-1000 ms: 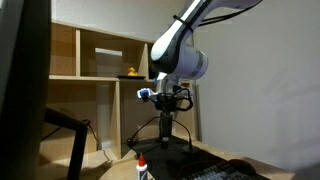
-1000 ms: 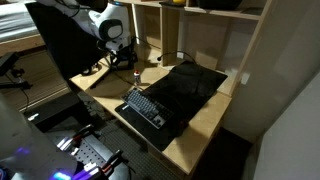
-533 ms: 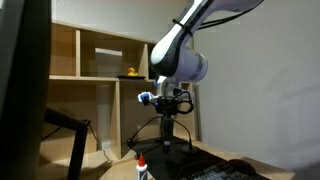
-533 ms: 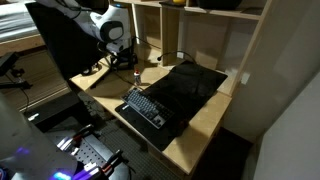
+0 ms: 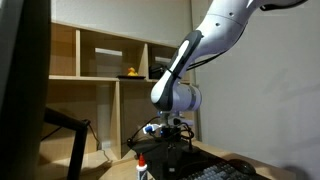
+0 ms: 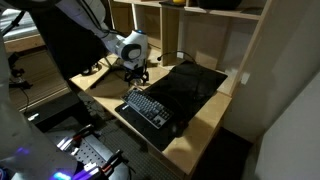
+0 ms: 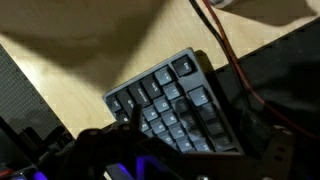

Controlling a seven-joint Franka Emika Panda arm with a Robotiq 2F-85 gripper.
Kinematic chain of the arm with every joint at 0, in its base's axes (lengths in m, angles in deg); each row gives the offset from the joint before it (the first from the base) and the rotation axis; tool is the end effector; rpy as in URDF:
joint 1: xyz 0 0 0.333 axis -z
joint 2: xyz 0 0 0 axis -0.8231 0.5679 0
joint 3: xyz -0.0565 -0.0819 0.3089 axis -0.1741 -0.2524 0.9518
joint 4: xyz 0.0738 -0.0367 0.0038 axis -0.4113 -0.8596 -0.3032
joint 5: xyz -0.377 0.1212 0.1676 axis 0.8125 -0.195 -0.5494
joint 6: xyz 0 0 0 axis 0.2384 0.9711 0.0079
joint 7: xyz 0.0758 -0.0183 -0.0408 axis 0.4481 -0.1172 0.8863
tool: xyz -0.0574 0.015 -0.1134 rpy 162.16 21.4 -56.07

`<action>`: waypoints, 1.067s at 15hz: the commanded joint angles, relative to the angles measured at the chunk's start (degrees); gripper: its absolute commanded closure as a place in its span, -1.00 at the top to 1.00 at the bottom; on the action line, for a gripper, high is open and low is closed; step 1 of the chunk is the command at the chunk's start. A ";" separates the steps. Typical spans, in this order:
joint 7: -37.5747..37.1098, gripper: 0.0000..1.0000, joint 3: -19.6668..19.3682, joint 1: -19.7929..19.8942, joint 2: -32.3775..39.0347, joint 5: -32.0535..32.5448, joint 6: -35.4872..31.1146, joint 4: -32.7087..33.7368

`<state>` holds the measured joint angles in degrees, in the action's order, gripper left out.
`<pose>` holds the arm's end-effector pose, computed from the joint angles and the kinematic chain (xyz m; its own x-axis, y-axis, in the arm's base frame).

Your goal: Push the escape key on the keyboard

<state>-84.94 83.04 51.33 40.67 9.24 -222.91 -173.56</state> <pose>0.5868 0.0628 0.1696 -0.6088 -0.7921 -0.0444 -0.7868 0.5956 0.1618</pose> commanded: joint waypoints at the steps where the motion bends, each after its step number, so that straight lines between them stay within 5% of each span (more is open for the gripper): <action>1: -0.35 1.00 -0.97 -1.20 -0.77 -0.50 -1.71 -0.88; 8: -8.57 1.00 -2.83 -3.55 0.72 0.07 -13.91 -2.31; 16: -7.47 1.00 -2.69 -3.04 3.54 -0.02 -13.63 1.06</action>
<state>-92.98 80.88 48.47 41.50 9.28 -235.10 -175.00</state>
